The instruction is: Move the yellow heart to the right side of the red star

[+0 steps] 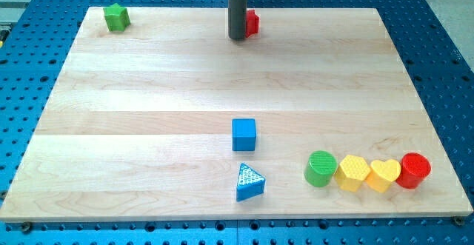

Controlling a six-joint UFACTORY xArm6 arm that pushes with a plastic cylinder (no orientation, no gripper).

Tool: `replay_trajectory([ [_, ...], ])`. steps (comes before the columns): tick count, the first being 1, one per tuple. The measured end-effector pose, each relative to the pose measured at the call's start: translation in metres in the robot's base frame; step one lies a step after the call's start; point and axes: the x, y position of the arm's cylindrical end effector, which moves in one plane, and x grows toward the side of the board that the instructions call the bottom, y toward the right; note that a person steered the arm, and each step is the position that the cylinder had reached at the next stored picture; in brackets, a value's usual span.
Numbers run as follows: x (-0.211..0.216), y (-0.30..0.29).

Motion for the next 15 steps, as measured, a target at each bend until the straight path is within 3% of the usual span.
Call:
replay_trajectory([
  [1,0.000,0.001],
  [2,0.029,0.002],
  [3,0.085,0.034],
  [5,0.103,0.168],
  [6,0.108,0.274],
  [7,0.169,0.339],
  [9,0.333,0.301],
  [10,0.345,0.249],
  [12,0.285,0.146],
  [13,0.245,0.138],
  [14,0.236,0.173],
  [15,0.260,0.184],
])
